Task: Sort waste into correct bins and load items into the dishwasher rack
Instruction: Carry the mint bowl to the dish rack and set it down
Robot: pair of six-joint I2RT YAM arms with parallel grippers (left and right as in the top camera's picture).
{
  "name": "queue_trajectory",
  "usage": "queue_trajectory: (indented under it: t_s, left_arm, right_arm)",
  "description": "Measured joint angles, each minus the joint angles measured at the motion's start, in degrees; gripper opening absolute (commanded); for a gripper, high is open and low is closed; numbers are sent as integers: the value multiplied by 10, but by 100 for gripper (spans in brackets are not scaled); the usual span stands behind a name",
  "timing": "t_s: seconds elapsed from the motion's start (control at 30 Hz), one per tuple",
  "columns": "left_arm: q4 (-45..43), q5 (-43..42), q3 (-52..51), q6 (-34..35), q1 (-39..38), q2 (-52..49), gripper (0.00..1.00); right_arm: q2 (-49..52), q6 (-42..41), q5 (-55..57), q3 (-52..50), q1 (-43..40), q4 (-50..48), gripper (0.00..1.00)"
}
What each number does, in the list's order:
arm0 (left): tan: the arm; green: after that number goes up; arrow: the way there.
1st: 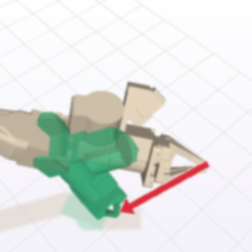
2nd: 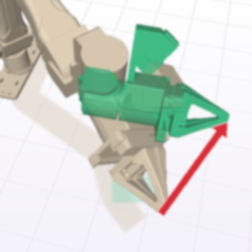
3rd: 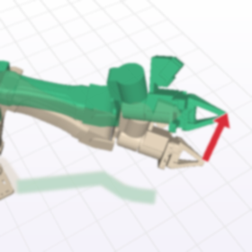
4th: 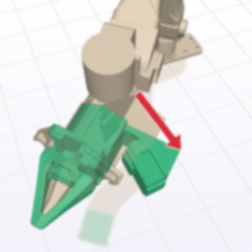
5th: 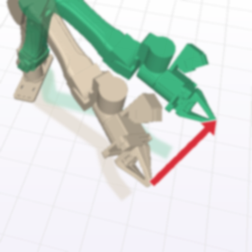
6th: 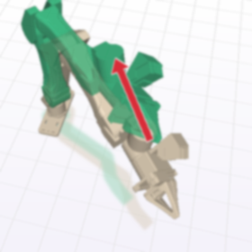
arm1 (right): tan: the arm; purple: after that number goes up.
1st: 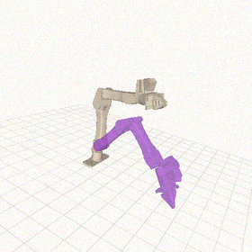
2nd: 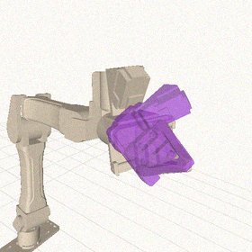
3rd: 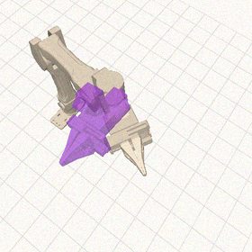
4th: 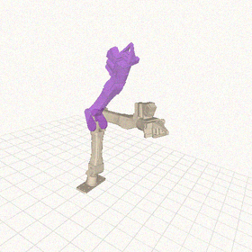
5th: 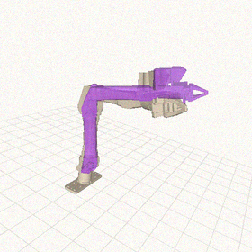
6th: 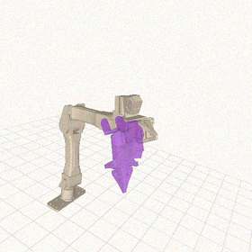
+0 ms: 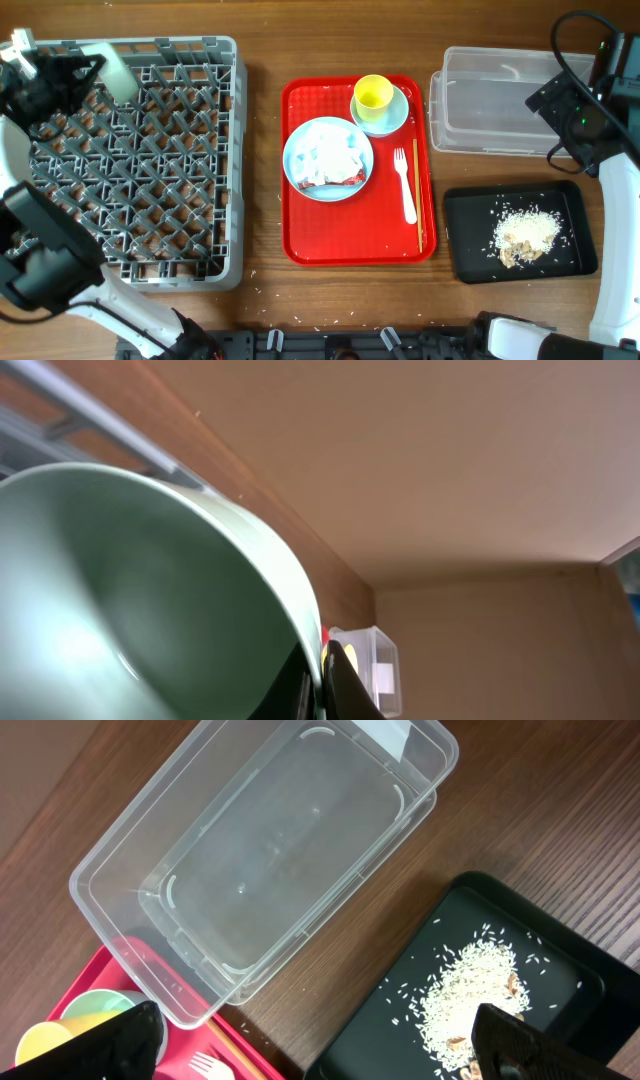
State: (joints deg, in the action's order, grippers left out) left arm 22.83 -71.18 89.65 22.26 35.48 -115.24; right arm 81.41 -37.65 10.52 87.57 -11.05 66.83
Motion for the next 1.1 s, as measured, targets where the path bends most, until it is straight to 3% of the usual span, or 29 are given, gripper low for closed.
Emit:
queue_trajectory:
  t_s: [0.3,0.47,0.6,0.63,0.7,0.77,0.83,1.0,1.1]
  left_arm:
    - [0,-127,0,6,17,-49,4]
    - [20,-140,0,-5,18,-50,4]
    - [85,-92,1,-17,35,-50,4]
    - [101,-83,1,-23,42,-50,10]
    - [122,-63,2,-37,52,-50,43]
    - [127,-41,2,-54,59,-50,55]
    - [132,-18,2,-66,67,-50,58]
    - [160,97,2,-72,85,-40,52]
    - [178,178,1,-73,87,12,19]
  right_arm:
    - [0,0,0,0,0,0,100]
    - [0,0,0,0,0,0,99]
    - [0,0,0,0,0,0,100]
    - [0,0,0,0,0,0,100]
    - [0,0,0,0,0,0,100]
    - [0,0,0,0,0,0,100]
    - [0,0,0,0,0,0,100]
    - [0,0,0,0,0,0,100]
    - [0,0,0,0,0,0,100]
